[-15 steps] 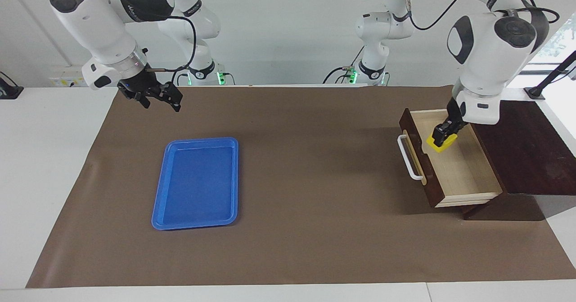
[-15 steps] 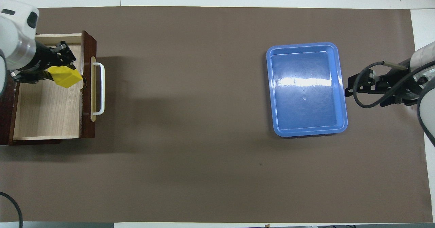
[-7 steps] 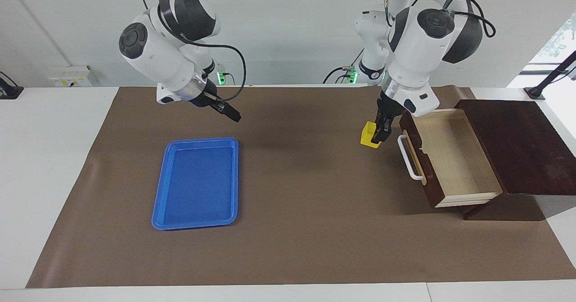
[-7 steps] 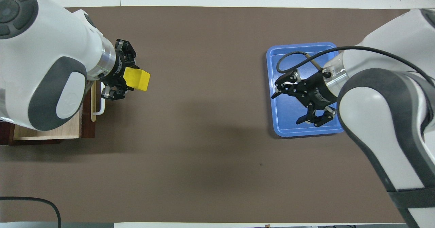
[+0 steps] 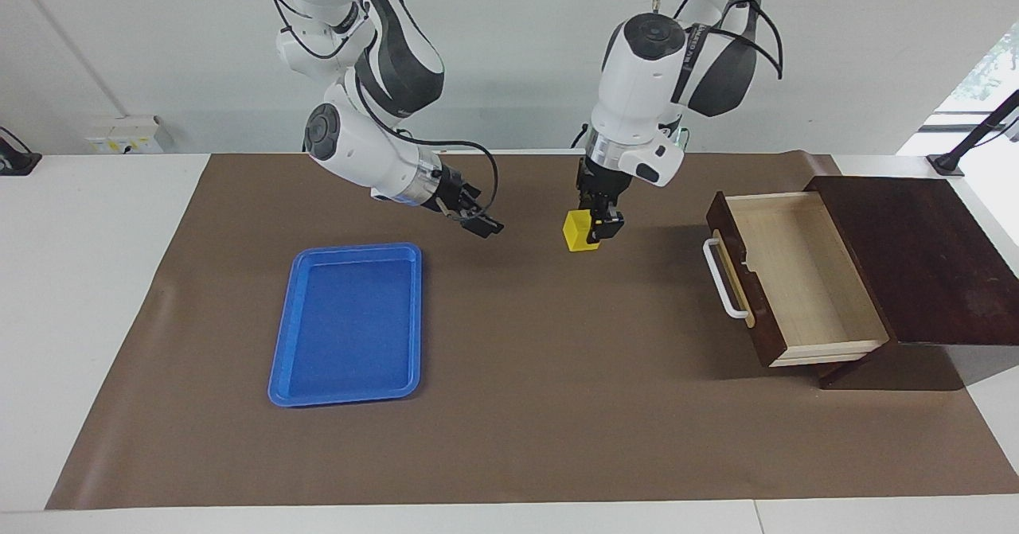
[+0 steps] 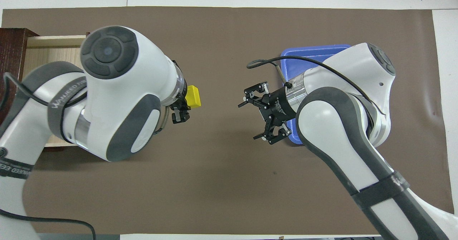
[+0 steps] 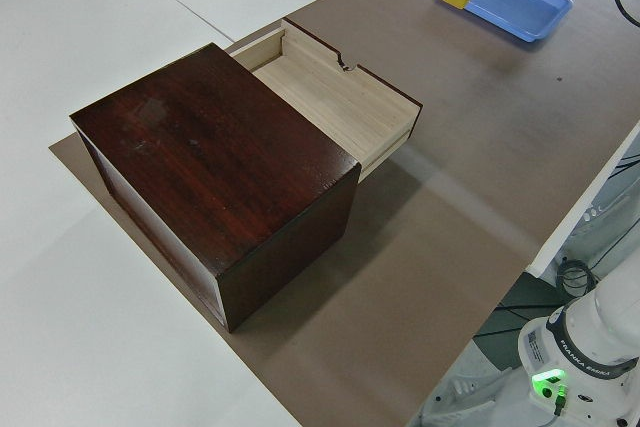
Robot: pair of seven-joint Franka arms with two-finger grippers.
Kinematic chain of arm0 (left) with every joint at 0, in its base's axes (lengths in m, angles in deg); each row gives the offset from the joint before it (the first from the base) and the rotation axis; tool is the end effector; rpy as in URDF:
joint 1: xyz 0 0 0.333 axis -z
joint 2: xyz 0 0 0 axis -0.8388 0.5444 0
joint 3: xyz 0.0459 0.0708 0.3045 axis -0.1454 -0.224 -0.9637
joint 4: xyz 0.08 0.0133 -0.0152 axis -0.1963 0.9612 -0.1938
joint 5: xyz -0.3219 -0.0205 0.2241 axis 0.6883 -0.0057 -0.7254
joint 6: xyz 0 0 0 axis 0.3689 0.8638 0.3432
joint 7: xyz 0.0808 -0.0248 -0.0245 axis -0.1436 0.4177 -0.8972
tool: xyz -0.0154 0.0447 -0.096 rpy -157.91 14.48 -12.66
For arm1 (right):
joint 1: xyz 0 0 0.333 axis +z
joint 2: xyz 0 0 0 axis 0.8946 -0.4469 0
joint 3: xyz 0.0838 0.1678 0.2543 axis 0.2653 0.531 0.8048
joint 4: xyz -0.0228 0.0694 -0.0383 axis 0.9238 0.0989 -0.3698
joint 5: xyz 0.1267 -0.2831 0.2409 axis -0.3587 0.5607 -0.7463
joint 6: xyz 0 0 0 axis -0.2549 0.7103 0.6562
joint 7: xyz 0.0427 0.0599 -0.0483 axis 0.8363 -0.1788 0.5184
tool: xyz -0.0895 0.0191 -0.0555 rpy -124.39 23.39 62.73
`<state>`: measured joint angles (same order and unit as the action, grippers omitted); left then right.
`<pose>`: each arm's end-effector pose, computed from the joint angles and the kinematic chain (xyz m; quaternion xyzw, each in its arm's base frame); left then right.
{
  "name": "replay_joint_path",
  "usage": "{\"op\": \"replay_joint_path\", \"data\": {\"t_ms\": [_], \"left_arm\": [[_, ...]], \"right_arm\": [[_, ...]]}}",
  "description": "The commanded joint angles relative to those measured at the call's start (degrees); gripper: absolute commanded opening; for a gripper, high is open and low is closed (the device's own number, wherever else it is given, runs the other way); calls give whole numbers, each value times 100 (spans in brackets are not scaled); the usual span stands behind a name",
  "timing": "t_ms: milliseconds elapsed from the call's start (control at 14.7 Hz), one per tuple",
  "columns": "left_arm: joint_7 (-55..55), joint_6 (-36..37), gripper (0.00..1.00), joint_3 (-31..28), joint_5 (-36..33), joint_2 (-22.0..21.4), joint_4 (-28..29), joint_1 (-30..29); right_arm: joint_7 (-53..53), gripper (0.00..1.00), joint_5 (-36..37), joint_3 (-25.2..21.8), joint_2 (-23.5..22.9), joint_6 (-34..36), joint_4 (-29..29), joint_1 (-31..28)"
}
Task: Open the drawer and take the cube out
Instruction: 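Hand the yellow cube from the left gripper to the right gripper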
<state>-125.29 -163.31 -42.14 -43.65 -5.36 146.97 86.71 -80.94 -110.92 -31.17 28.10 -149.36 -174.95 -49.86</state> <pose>0.5151 -0.3489 0.5143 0.6652 0.7457 -0.0252 0.0273 0.5381 0.2547 0.4392 -0.7778 0.5145 0.2842 0.2226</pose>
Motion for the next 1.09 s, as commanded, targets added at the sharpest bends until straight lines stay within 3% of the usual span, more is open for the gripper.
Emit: {"op": "replay_joint_path", "data": {"t_ms": [0, 409, 681, 1021], "left_arm": [[-488, -154, 0, -124, 3, -2, 290, 405], [-884, -215, 0, -124, -15, -11, 291, 678], [-1060, -216, 0, -124, -155, -29, 317, 740], [-1061, -348, 0, -124, -164, -37, 388, 731]], "right_arm": [[-194, 100, -615, -16, -38, -342, -225, -32], [-169, 100, -731, -16, -855, -641, 240, 214], [-38, 100, -932, -16, -918, -239, 285, 91], [-72, 100, -1109, -16, -901, -290, 364, 223]]}}
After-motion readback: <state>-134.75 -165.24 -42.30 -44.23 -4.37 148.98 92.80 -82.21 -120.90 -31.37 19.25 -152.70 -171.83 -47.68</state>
